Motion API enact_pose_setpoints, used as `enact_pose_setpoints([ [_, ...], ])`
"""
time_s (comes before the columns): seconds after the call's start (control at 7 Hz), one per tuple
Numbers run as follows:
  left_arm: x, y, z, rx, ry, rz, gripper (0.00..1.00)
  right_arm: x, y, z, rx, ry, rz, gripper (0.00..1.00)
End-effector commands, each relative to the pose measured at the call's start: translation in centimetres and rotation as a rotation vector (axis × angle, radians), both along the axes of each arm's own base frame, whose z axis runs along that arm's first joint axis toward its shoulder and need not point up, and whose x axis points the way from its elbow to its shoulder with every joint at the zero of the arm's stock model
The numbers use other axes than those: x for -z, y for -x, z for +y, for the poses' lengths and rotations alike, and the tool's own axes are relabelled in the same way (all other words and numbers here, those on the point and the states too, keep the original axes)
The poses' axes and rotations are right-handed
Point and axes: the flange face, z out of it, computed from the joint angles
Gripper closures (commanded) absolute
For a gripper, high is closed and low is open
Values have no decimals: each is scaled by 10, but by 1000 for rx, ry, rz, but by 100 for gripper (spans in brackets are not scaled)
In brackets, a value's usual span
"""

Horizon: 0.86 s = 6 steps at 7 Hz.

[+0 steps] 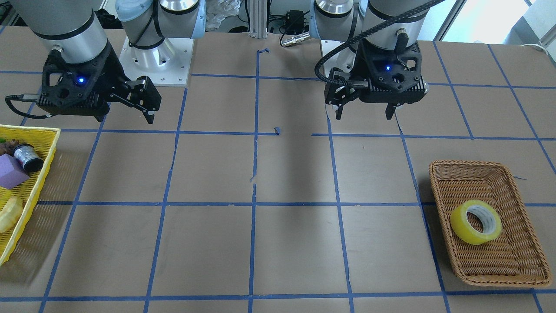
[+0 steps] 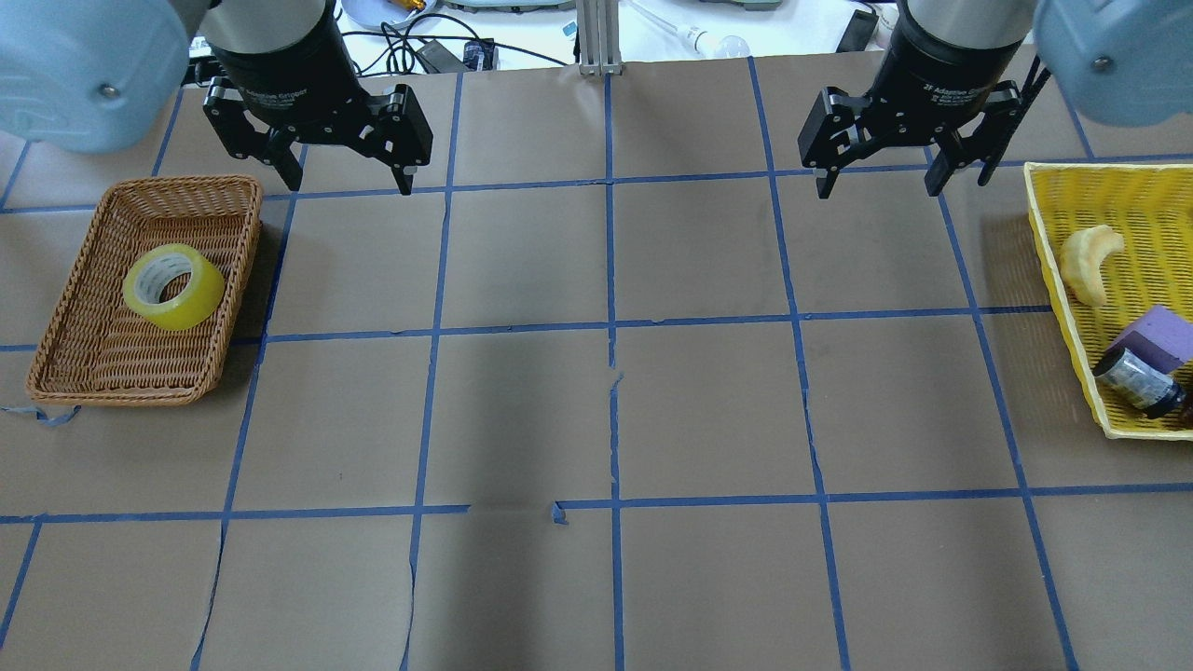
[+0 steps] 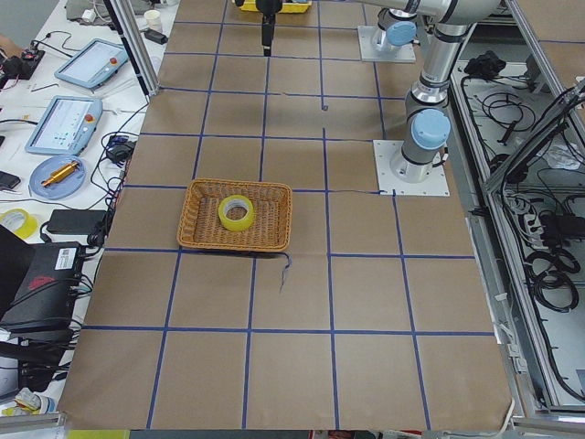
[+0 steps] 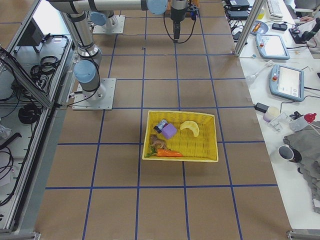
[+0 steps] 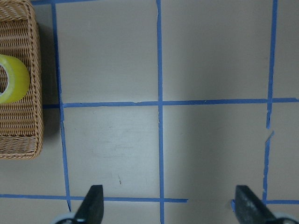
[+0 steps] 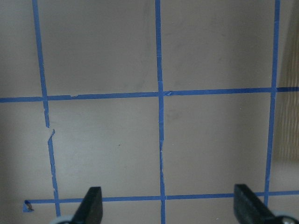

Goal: Transfer tape with both arms

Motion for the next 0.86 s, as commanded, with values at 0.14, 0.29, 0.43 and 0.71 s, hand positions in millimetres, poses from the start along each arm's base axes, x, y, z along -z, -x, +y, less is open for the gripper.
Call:
enact_pose_setpoints([
  [0.14, 0, 4, 1, 5, 41, 19, 0, -1, 0, -4, -6, 13, -4, 0],
  [0.29, -1, 5, 2, 4, 41, 38, 0, -2, 0, -4, -2, 18, -4, 0],
  [0.43, -2, 5, 4, 8, 42, 39, 0, -1, 0, -4, 7, 15, -4, 0],
  [0.71, -2, 4, 4, 8, 42, 36, 0, 3, 1, -3, 5, 5, 8, 0],
])
